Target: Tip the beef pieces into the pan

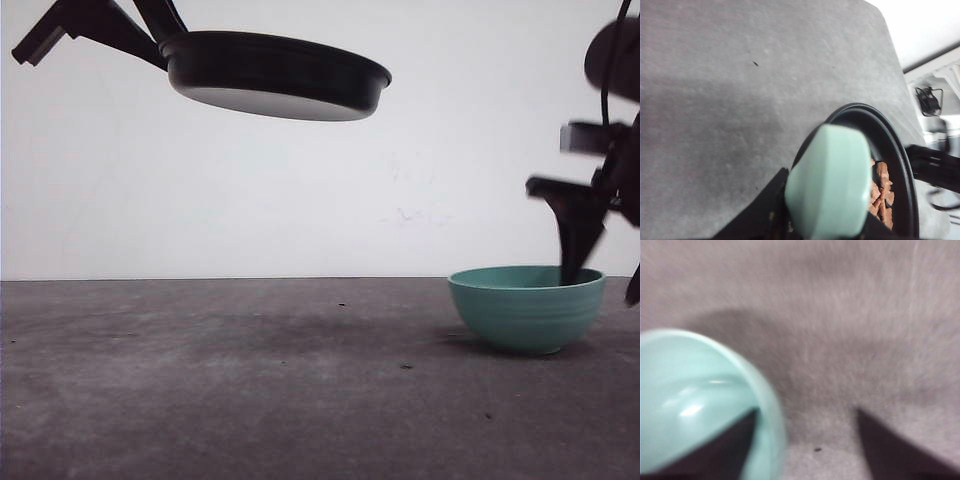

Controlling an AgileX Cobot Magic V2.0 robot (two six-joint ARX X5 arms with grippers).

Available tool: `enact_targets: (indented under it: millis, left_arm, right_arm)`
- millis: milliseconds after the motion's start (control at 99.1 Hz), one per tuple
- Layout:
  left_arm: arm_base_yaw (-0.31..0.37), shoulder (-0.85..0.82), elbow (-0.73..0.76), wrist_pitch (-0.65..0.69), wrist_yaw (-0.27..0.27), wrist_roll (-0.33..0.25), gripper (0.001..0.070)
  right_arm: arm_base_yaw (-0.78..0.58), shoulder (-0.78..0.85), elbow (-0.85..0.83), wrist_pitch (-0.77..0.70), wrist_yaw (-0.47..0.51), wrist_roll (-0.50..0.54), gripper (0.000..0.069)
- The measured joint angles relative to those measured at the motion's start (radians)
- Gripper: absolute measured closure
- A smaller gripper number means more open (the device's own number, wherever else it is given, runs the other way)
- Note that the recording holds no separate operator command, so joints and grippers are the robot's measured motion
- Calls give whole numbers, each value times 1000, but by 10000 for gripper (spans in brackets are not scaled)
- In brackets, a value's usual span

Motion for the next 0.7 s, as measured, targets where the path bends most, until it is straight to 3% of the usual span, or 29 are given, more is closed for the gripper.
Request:
enact_targets:
  millis: [91, 202, 242, 333, 393, 494, 696]
  left_arm:
    - [0, 10, 0, 20, -6, 1, 657]
    - [0, 50, 2, 55, -13, 3, 657]
    - [1, 73, 4, 59, -13, 3, 657]
    - [11, 145, 4, 78, -13, 11, 657]
    - [18, 203, 4, 100, -13, 21, 657]
    - [29, 309, 4, 150, -13, 26, 657]
    - [33, 470, 4, 224, 24, 25, 657]
  right_arm:
    - [0, -97, 5, -1, 0, 0, 198]
    - [0, -237, 48, -1, -1, 0, 194]
    - [1, -299, 70, -10, -11, 0, 263]
    - [16, -439, 106, -39, -65, -11, 522]
    - [39, -530, 127, -58, -104, -15, 615]
    - [78, -663, 146, -114, -138, -15, 665]
    - [99, -852, 146, -261, -105, -15, 680]
